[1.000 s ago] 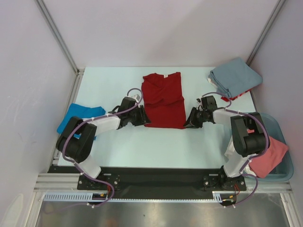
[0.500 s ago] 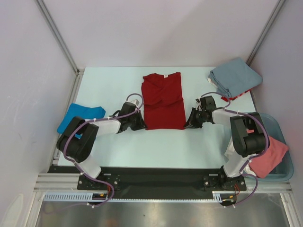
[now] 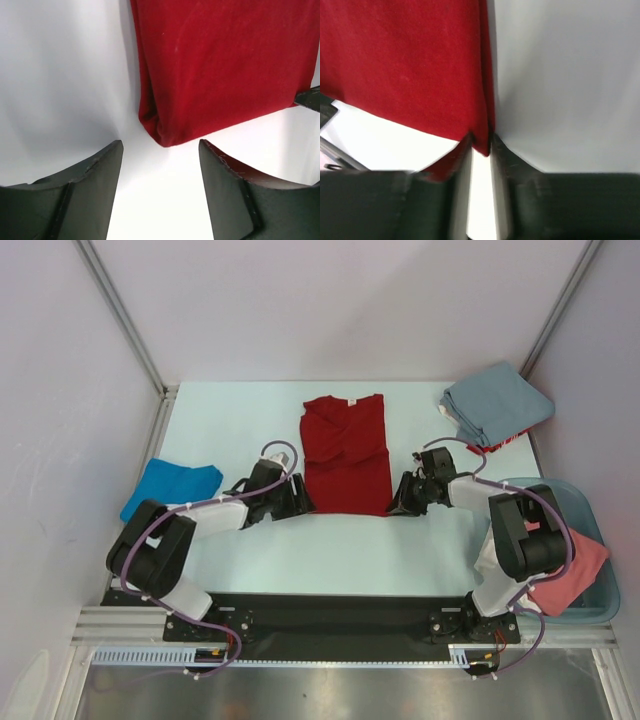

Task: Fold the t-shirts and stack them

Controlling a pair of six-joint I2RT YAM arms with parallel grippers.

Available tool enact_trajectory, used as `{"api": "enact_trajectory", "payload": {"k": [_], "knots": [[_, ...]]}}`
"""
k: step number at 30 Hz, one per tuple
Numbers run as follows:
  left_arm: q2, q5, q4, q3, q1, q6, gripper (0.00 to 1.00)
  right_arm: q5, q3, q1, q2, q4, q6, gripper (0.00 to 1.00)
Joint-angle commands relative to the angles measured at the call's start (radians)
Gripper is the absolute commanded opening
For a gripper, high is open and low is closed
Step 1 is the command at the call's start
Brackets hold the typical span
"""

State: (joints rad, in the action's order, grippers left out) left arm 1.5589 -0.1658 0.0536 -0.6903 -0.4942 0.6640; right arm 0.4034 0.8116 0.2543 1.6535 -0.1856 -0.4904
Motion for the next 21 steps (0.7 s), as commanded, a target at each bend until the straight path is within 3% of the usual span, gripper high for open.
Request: {"api": "enact_trajectory", "payload": {"k": [1, 2, 5, 13, 15, 18, 19, 21], "knots": [[-0.02, -0.006, -0.057, 0.021, 0.002, 0.008, 0.69, -0.018, -0.012, 0.007, -0.04, -0.028, -0.007, 0.34], [-0.016, -0.009, -0.057, 0.021, 0.002, 0.017, 0.69, -0.024, -0.014, 0.005, -0.047, -0.022, -0.01, 0.39], [0.009, -0.044, -0.005, 0.02, 0.002, 0.031, 0.63, -0.041, -0.014, 0.002, -0.044, -0.023, -0.014, 0.43], [0.079, -0.086, 0.064, 0.031, -0.004, 0.065, 0.47, -0.017, -0.006, 0.013, 0.025, 0.011, -0.02, 0.39], [0.102, -0.087, 0.077, 0.037, -0.004, 0.068, 0.47, -0.009, -0.011, 0.019, 0.026, 0.02, -0.023, 0.32], [0.127, -0.095, 0.104, 0.041, -0.004, 0.075, 0.42, -0.005, -0.009, 0.026, 0.02, 0.018, -0.014, 0.09], [0.131, -0.095, 0.11, 0.041, -0.004, 0.077, 0.35, -0.003, -0.005, 0.023, 0.019, 0.012, -0.01, 0.0], [0.138, -0.083, 0.098, 0.034, -0.004, 0.069, 0.17, 0.011, 0.009, 0.026, 0.017, -0.008, -0.005, 0.0]]}}
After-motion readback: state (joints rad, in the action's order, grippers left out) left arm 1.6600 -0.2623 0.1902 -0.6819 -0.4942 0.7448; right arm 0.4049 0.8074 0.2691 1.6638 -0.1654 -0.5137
